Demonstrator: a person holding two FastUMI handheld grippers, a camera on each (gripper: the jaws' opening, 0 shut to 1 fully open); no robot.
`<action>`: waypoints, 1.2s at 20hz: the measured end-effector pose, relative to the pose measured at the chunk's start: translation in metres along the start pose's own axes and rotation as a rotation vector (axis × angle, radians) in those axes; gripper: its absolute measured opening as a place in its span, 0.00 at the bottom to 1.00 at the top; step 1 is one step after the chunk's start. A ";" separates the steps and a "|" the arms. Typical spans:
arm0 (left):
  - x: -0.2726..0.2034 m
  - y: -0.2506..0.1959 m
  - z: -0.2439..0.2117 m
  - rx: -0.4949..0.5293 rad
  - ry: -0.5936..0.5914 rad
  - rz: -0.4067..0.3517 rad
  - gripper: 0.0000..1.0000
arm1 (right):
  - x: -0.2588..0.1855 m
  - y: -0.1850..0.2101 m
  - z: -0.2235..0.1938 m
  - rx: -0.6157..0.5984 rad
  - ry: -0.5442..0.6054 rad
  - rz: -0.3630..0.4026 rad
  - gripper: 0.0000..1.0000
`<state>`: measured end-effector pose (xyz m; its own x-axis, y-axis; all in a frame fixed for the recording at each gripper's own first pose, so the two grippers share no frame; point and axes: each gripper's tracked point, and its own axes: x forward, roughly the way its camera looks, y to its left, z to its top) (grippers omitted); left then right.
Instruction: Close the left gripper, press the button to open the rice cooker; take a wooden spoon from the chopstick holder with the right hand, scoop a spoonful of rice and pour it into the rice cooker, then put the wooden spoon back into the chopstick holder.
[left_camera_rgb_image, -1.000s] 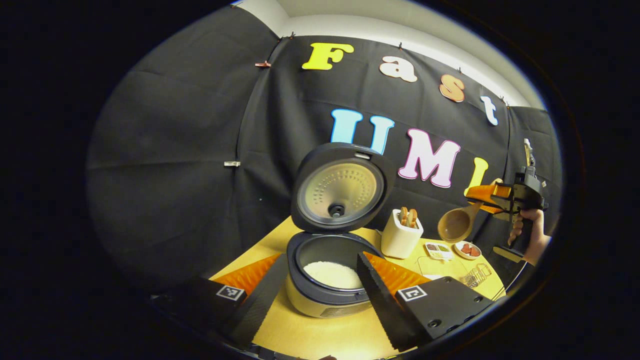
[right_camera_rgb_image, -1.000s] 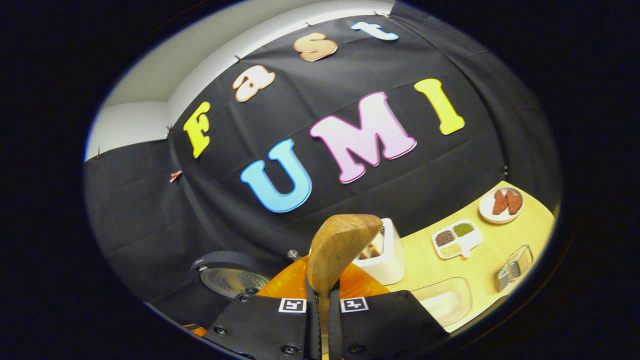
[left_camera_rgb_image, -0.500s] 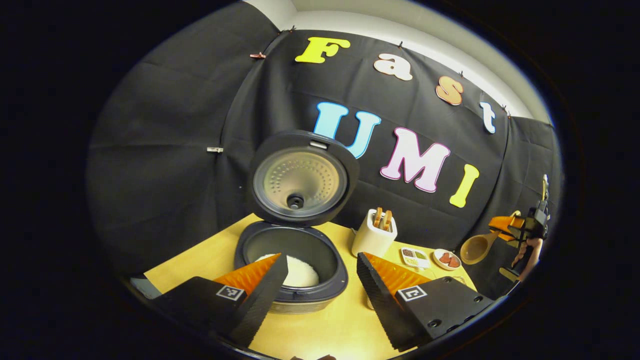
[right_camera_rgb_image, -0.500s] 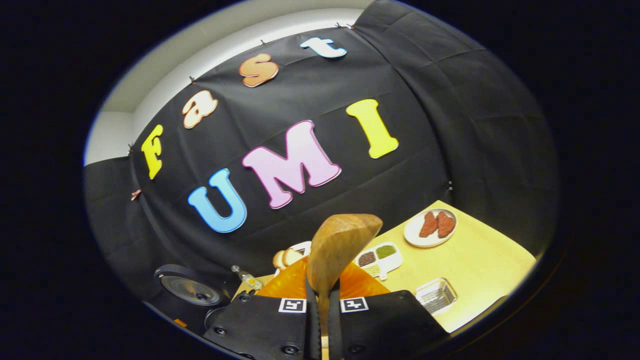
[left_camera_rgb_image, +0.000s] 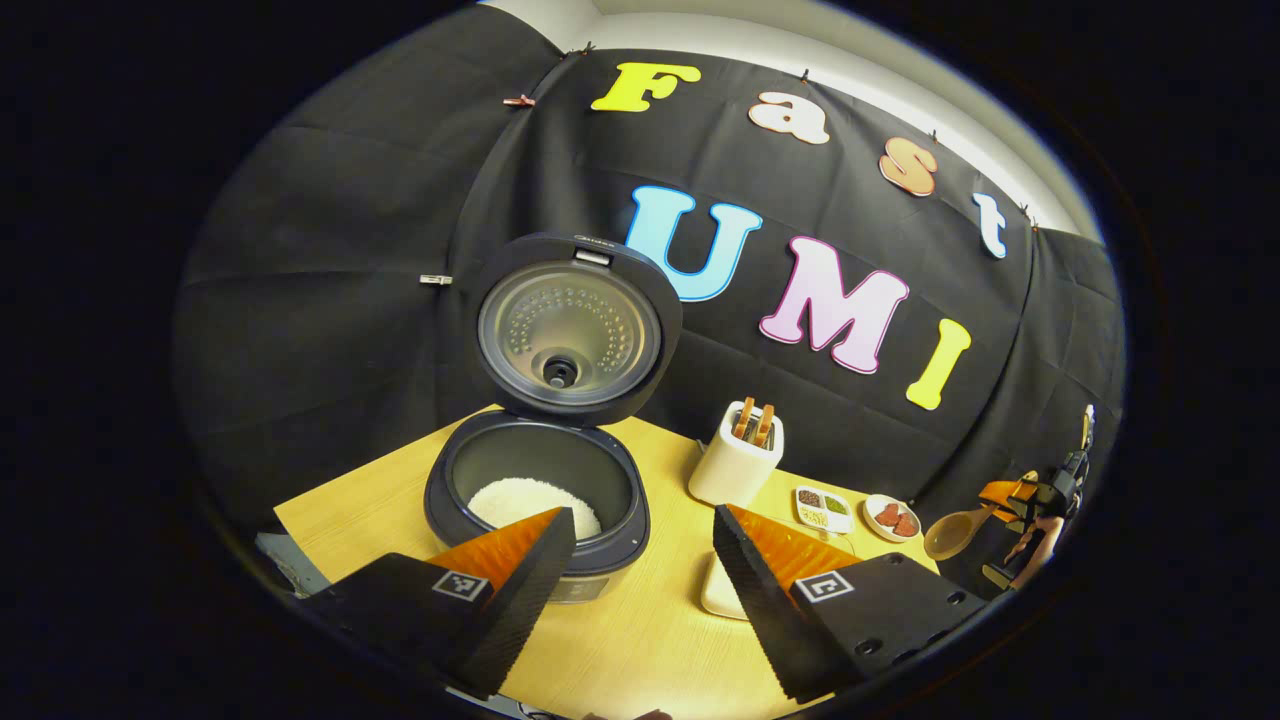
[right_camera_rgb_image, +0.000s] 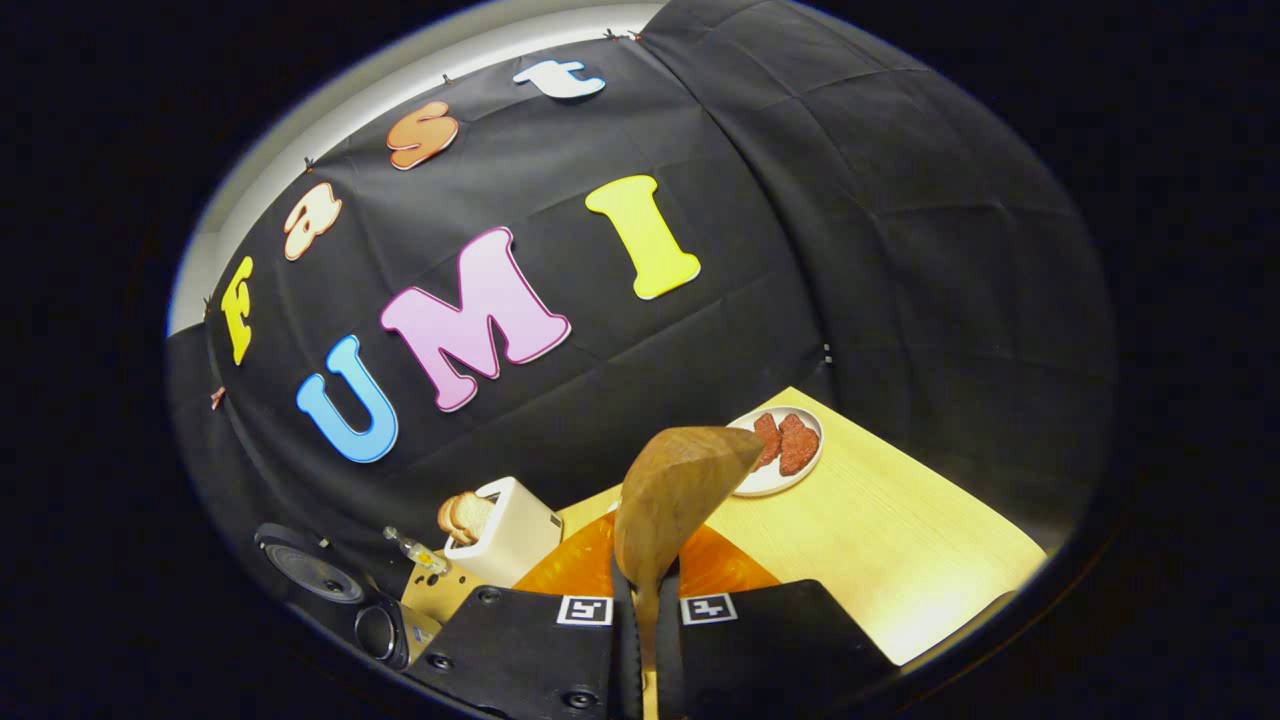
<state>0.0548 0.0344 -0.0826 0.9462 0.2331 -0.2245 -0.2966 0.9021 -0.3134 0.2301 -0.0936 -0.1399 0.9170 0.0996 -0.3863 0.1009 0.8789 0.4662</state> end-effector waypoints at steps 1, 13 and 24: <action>-0.002 -0.001 -0.002 -0.001 0.005 0.017 0.95 | 0.006 -0.008 -0.007 -0.008 0.014 -0.003 0.10; -0.035 -0.017 0.021 0.048 -0.057 0.154 0.95 | 0.053 -0.075 -0.069 0.032 0.107 -0.077 0.10; -0.048 0.001 0.026 0.022 -0.070 0.184 0.95 | 0.047 -0.080 -0.093 0.011 0.164 -0.111 0.19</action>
<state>0.0127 0.0333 -0.0482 0.8830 0.4191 -0.2113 -0.4635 0.8492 -0.2530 0.2296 -0.1162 -0.2693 0.8247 0.0780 -0.5602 0.2030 0.8836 0.4219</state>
